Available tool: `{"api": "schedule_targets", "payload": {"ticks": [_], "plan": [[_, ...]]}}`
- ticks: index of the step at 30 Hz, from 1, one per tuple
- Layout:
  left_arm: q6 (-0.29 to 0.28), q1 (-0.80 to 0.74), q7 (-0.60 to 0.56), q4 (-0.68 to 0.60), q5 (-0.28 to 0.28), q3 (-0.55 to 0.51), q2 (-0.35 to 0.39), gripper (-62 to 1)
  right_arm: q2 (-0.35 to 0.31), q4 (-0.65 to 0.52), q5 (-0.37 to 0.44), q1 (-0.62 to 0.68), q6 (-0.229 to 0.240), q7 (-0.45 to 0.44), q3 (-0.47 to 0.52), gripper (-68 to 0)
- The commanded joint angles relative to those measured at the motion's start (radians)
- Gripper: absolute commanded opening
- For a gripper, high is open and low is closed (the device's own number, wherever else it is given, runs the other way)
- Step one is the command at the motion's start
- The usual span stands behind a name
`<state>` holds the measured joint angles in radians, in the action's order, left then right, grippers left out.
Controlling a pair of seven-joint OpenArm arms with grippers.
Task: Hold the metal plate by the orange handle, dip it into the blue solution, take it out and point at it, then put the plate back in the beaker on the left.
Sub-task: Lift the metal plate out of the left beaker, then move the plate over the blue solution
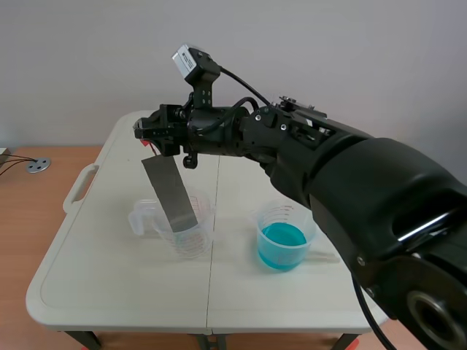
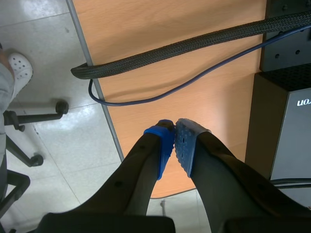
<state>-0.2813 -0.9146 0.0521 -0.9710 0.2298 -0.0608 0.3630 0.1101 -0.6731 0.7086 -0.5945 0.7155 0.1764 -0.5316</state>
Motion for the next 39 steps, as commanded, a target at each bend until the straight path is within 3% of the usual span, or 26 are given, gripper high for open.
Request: {"api": "schedule_targets", "payload": {"ticks": [1,11,39], "plan": [[-0.002,-0.013,-0.003,-0.011,0.006,-0.005,-0.003,-55.1,0.010,-0.026,0.018,-0.005,0.030,-0.015,0.000,-66.4],[-0.002,-0.013,-0.003,-0.011,0.014,-0.005,-0.003,-55.1,-0.001,-0.131,0.018,0.059,0.030,-0.010,0.000,-66.4],[-0.001,0.007,-0.008,-0.011,0.012,-0.005,-0.001,-55.1,-0.197,-0.756,0.002,0.294,0.030,0.003,0.023,-66.4]]}}
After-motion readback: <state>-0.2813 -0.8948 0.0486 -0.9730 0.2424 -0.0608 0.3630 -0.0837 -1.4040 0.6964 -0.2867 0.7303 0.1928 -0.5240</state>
